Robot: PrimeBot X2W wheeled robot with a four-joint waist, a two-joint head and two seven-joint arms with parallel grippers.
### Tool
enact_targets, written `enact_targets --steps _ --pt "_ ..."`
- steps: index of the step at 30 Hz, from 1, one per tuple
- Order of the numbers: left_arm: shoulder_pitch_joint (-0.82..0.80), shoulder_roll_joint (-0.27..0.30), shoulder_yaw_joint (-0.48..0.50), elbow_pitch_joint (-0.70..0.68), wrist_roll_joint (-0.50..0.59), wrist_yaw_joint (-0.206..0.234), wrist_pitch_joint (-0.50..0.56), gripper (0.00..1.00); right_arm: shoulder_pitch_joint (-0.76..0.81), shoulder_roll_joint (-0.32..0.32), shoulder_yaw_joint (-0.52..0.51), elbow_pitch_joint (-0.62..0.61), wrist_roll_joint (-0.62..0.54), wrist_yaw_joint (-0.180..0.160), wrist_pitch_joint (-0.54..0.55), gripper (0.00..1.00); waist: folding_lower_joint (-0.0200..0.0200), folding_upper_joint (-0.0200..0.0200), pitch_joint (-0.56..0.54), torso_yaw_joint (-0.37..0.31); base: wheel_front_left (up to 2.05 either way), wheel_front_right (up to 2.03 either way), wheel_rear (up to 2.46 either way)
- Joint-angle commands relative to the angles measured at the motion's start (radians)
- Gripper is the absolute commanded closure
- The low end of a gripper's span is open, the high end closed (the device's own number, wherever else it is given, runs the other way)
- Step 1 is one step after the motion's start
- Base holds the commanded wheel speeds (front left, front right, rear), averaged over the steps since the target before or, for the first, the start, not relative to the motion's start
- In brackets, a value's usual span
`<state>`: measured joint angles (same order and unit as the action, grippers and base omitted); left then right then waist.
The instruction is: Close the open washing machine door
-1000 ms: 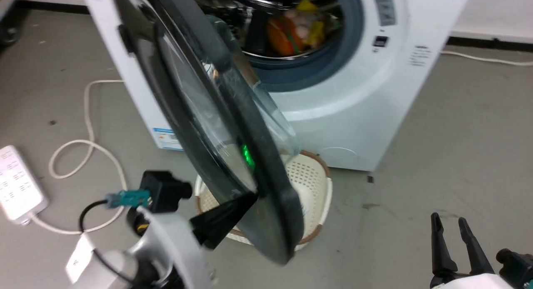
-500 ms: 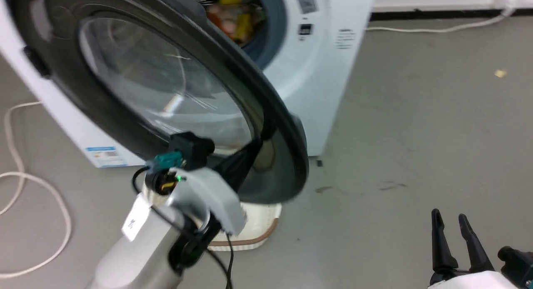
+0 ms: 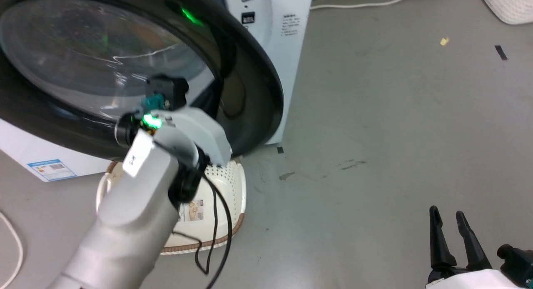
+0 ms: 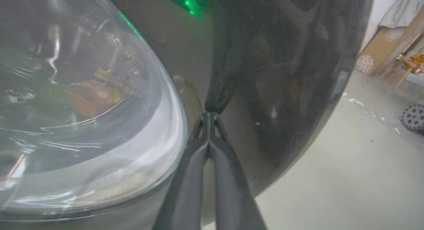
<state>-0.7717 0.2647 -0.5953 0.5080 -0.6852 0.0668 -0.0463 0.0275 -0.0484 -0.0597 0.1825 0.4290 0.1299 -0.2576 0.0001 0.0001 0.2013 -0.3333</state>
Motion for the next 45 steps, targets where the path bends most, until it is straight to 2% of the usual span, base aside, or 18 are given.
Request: enact_targets --steps 1,8,16,21,26,31,36,43,45 --pt "-0.023 -0.006 0.005 0.012 0.002 0.003 -0.007 1.0 -0.01 -0.002 0.001 -0.006 0.005 0.001 -0.004 0.0 -0.0001 -0.0001 0.009 -0.008 0.0 0.0 0.0" --pt "-0.108 -0.041 0.026 0.121 -0.016 -0.002 -0.022 1.0 -0.014 -0.002 -0.001 -0.007 0.006 0.001 -0.004 0.0 -0.0001 -0.0001 0.019 -0.002 0.0 0.0 0.0" --pt "-0.115 -0.084 0.061 0.14 -0.115 -0.066 0.019 1.0 -0.003 -0.002 -0.017 0.007 -0.007 0.001 -0.004 0.0 -0.0001 -0.0001 -0.035 0.07 0.0 0.0 0.0" --pt "-0.076 -0.055 0.124 0.058 -0.175 -0.086 -0.017 1.0 0.006 -0.002 -0.025 0.016 -0.017 0.001 -0.004 0.0 -0.0001 -0.0001 -0.091 0.129 0.0 0.0 0.0" --pt "0.007 0.012 0.199 -0.047 -0.188 -0.049 -0.106 1.0 0.023 -0.002 -0.025 0.026 -0.027 0.001 -0.004 0.0 -0.0001 -0.0001 -0.143 0.182 0.0 0.0 0.0" --pt "0.12 0.088 0.25 -0.168 -0.104 0.011 -0.199 1.0 0.04 -0.002 -0.027 0.026 -0.036 0.001 -0.004 0.0 -0.0001 -0.0001 -0.184 0.227 0.0 0.0 0.0" --pt "0.275 0.138 0.308 -0.303 0.039 0.057 -0.215 1.0 0.047 -0.002 -0.02 0.018 -0.048 0.001 -0.004 0.0 -0.0001 -0.0001 -0.204 0.245 0.0 0.0 0.0" --pt "0.501 0.14 0.379 -0.393 0.149 0.048 -0.215 1.0 0.057 -0.002 -0.013 0.008 -0.054 0.001 -0.004 0.0 -0.0001 -0.0001 -0.217 0.264 0.0 0.0 0.0" --pt "0.541 0.138 0.391 -0.408 0.164 0.023 -0.215 1.0 0.06 -0.002 -0.013 0.006 -0.053 0.001 -0.004 0.0 -0.0001 -0.0001 -0.218 0.268 0.0 0.0 0.0"
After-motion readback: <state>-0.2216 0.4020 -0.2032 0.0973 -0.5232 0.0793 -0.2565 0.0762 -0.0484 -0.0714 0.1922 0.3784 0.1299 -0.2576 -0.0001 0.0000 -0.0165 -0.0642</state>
